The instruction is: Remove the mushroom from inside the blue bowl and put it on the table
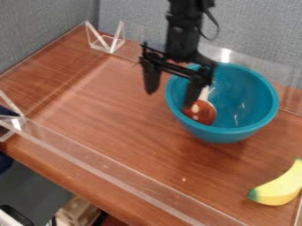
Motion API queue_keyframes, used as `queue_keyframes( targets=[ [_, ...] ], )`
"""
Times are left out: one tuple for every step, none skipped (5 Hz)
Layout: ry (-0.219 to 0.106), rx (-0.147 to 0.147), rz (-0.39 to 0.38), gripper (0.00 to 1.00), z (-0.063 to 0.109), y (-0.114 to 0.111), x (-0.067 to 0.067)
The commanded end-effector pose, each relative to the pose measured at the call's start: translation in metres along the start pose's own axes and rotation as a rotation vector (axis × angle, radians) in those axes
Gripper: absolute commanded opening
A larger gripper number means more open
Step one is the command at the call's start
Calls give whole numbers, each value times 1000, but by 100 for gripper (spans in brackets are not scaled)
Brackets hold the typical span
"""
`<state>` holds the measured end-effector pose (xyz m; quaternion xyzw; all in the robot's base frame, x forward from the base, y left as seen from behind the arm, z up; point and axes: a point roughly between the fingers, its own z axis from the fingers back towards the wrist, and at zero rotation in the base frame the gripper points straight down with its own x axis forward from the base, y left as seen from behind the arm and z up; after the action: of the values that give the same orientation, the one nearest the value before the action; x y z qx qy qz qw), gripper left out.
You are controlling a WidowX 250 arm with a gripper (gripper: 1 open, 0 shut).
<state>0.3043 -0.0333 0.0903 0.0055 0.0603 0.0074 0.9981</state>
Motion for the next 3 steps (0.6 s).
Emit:
queue_keyframes(
  targets=[
    [-79, -10, 14, 100, 21, -5, 10],
    [-78, -14, 30, 100, 11, -7, 17],
    [-69, -15, 37, 100, 0, -10, 25]
  ],
)
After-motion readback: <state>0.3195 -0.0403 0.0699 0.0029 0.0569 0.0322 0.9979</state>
